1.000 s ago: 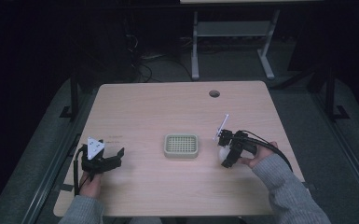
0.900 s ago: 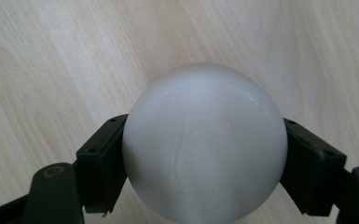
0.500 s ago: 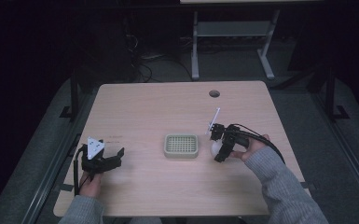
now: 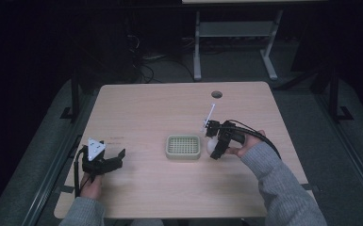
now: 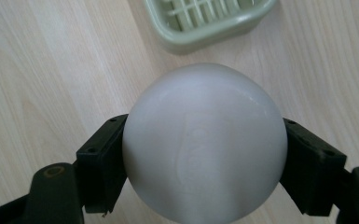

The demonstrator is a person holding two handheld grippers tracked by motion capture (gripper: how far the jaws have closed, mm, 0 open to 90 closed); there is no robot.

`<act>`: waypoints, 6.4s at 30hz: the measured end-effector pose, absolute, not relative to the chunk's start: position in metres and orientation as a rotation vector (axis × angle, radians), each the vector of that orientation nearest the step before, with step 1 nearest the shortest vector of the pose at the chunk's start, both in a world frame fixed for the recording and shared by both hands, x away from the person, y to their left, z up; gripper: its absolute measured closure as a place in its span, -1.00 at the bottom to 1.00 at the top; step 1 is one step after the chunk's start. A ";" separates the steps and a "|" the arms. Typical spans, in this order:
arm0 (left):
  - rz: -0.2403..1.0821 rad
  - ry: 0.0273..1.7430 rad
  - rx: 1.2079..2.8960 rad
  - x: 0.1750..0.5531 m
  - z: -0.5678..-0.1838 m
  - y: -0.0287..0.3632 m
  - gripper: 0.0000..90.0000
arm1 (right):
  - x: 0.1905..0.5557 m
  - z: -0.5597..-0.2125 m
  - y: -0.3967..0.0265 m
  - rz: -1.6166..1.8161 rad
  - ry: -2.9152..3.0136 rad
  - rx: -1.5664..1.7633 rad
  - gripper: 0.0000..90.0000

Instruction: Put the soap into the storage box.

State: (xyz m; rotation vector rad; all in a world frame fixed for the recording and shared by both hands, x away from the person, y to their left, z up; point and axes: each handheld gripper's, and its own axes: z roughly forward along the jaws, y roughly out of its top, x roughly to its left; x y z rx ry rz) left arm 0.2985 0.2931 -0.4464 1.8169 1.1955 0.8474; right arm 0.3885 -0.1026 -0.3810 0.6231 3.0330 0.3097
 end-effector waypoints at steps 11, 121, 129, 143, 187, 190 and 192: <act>0.846 1.196 1.813 0.299 -0.446 0.293 -0.72 | 0.393 -0.377 -0.086 0.303 3.039 0.576 -0.47; 0.852 1.199 1.798 0.299 -0.445 0.295 -0.71 | 0.431 -0.407 0.008 0.259 3.084 0.420 -0.47; 0.855 1.198 1.795 0.299 -0.445 0.296 -0.71 | 0.431 -0.410 0.009 0.257 3.081 0.414 -0.47; 0.857 1.198 1.795 0.299 -0.445 0.296 -0.71 | 0.432 -0.411 0.009 0.249 3.078 0.416 -0.47; 0.867 1.217 1.795 0.299 -0.445 0.299 -0.72 | 0.434 -0.410 0.015 0.236 3.101 0.401 -0.51; 0.864 1.215 1.789 0.299 -0.445 0.298 -0.71 | 0.434 -0.408 0.014 0.256 3.101 0.405 -0.54; 0.862 1.215 1.788 0.299 -0.445 0.298 -0.71 | 0.434 -0.407 0.014 0.259 3.097 0.410 -0.54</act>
